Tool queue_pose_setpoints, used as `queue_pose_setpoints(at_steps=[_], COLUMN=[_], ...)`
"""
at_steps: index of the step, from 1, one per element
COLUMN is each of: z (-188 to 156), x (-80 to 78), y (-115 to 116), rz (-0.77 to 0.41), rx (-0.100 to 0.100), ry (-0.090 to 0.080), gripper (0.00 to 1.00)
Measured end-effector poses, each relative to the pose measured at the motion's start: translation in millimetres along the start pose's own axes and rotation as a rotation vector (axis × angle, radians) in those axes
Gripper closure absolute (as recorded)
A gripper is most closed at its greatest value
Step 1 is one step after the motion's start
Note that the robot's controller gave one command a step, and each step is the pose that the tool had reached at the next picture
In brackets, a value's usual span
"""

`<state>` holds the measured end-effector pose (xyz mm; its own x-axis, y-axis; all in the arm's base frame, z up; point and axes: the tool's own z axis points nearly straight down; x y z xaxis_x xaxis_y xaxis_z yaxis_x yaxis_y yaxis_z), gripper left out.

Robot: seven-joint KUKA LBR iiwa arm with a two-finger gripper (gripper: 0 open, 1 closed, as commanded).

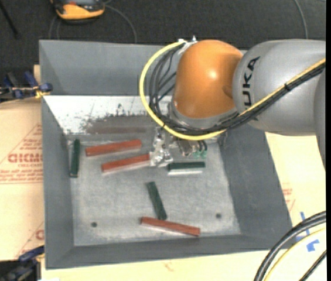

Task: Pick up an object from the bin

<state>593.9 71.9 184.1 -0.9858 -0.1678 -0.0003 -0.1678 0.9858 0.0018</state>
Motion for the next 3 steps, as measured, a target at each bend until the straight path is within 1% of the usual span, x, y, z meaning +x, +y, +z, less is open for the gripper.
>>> queue_pose_setpoints(at_steps=[1, 2, 3], z=[-2.9, -3.3, 102.2], x=[-53.2, -53.6, -48.4], y=[-52.0, -50.9, -48.4], rz=[-0.141, -0.141, -0.164], rx=[0.002, 0.0, 0.002], ry=[-0.004, -0.005, -0.003], gripper=[0.0, 0.0, 1.0])
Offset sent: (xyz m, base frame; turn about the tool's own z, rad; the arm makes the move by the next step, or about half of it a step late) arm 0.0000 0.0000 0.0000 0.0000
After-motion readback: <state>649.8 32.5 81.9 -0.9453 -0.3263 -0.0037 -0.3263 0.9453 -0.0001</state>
